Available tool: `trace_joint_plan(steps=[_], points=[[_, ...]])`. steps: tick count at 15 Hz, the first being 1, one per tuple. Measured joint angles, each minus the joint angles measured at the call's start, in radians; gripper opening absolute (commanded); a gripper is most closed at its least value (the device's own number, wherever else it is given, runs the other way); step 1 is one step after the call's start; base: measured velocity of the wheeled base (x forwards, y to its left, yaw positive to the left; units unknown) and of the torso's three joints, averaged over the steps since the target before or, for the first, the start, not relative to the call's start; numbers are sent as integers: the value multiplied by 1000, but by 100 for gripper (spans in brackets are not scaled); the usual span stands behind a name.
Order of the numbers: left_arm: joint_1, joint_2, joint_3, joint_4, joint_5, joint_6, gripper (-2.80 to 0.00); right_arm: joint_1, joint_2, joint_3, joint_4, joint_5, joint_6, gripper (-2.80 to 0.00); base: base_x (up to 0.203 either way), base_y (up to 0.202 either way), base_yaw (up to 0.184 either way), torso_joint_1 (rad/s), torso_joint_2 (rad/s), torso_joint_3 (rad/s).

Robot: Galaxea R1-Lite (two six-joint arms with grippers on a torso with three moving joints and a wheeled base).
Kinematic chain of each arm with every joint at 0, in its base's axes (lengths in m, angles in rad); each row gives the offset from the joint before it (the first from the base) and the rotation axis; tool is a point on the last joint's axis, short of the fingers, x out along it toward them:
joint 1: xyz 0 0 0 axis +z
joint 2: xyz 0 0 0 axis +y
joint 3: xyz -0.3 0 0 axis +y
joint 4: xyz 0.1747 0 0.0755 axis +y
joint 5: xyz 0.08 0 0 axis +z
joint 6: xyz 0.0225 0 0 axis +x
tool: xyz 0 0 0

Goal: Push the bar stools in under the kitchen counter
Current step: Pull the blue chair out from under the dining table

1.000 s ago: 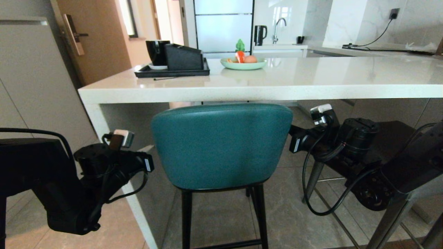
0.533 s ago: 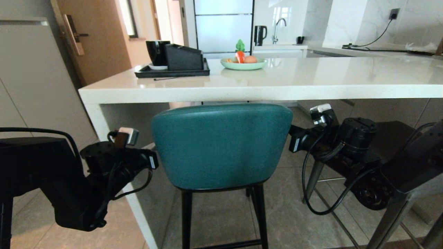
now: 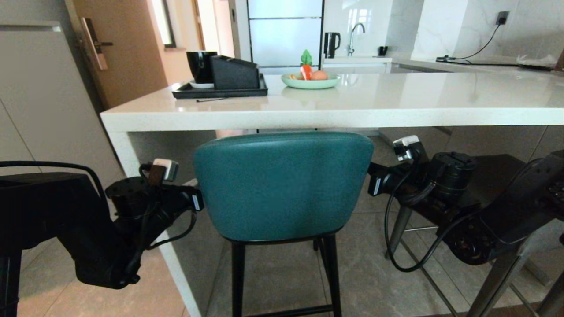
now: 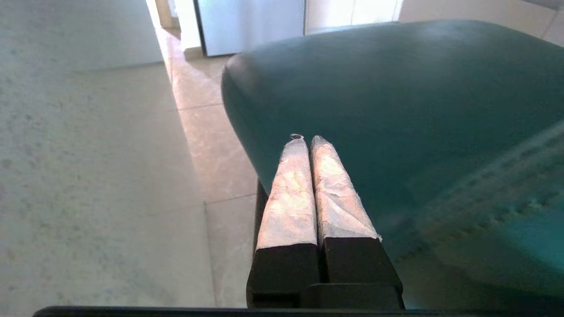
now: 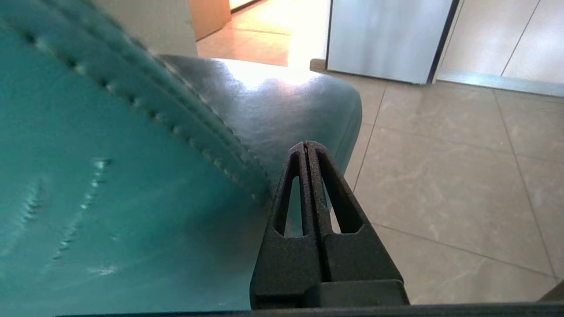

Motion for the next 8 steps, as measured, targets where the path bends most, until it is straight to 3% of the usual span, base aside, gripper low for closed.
trace_joint_plan(steps=[5, 8], points=[[-29, -11, 31, 0, 3, -26, -280, 90, -2, 6, 0, -93, -1, -280, 0, 0, 0, 0, 0, 0], [-46, -14, 41, 0, 28, -33, -280, 107, -6, 6, 3, -97, -1, -280, 0, 0, 0, 0, 0, 0]])
